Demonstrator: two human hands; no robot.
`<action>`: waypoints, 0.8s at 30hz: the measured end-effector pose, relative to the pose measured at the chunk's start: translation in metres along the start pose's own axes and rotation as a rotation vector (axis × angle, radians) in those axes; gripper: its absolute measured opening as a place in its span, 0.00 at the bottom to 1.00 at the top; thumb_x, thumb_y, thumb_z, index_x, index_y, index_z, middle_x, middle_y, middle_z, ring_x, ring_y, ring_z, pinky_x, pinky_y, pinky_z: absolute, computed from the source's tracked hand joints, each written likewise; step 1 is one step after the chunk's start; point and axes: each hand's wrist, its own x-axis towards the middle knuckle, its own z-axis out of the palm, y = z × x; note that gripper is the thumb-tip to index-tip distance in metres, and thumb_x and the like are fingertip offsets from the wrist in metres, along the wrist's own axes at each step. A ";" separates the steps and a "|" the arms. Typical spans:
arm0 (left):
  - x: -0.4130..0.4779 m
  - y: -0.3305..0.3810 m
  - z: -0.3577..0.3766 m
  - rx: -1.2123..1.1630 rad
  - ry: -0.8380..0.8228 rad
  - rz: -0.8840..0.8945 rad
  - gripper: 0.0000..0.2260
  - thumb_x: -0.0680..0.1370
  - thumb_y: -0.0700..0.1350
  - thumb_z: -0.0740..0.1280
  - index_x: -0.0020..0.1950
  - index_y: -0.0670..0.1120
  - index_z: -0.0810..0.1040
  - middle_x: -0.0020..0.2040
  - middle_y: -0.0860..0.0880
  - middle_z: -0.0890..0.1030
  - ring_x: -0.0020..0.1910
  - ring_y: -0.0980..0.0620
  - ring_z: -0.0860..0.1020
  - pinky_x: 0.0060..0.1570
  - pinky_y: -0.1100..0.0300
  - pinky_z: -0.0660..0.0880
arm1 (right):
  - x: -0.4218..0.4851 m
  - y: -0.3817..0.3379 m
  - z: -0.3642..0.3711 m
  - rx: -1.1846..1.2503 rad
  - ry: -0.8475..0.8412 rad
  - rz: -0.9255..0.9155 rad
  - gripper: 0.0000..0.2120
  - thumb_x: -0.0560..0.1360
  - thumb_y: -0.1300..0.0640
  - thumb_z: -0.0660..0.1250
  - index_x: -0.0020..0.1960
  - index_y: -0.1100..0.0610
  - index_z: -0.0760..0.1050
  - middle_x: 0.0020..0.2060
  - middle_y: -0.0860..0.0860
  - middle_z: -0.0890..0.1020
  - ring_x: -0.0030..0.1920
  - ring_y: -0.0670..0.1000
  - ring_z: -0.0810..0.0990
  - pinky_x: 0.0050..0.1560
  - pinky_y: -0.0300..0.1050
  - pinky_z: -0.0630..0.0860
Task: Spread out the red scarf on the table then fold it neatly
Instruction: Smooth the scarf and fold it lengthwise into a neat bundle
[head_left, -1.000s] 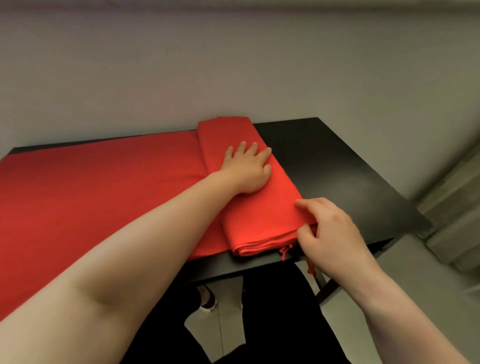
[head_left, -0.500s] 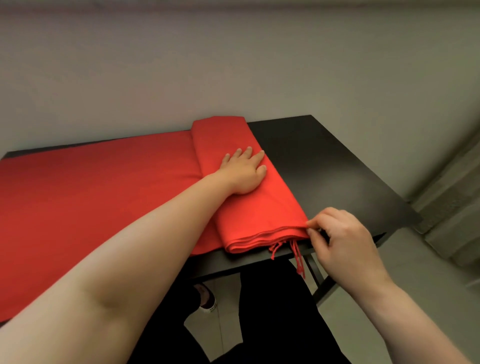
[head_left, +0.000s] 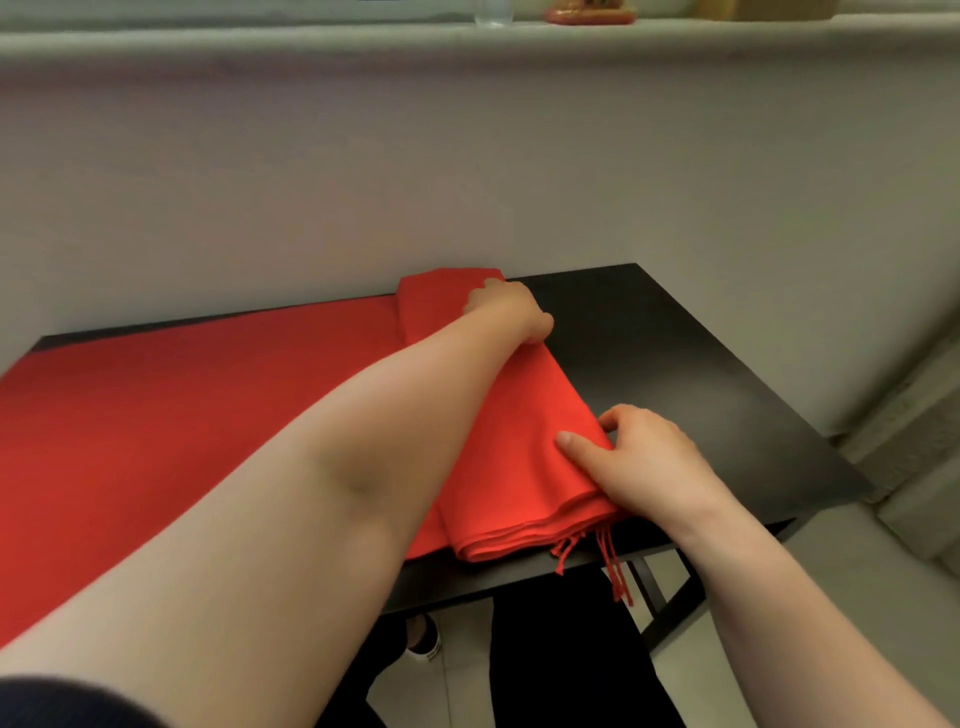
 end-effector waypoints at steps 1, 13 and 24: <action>0.003 0.001 -0.001 -0.027 -0.005 -0.028 0.31 0.74 0.59 0.61 0.71 0.42 0.64 0.68 0.40 0.66 0.65 0.38 0.68 0.60 0.49 0.70 | 0.001 0.000 0.000 -0.014 -0.010 -0.006 0.21 0.70 0.35 0.63 0.45 0.53 0.75 0.42 0.50 0.80 0.48 0.56 0.79 0.46 0.49 0.75; 0.024 0.001 -0.007 -0.298 0.013 -0.069 0.18 0.74 0.42 0.62 0.63 0.42 0.70 0.59 0.42 0.77 0.54 0.41 0.79 0.46 0.55 0.76 | -0.003 0.005 -0.006 0.065 0.096 -0.090 0.14 0.72 0.43 0.63 0.38 0.54 0.71 0.36 0.50 0.78 0.42 0.57 0.78 0.43 0.51 0.75; 0.012 -0.002 -0.063 -0.948 0.107 0.185 0.17 0.76 0.35 0.53 0.59 0.42 0.78 0.59 0.37 0.78 0.44 0.46 0.75 0.48 0.53 0.78 | -0.033 -0.017 -0.072 0.103 0.434 -0.220 0.06 0.70 0.50 0.68 0.40 0.50 0.73 0.28 0.43 0.76 0.32 0.46 0.75 0.34 0.43 0.67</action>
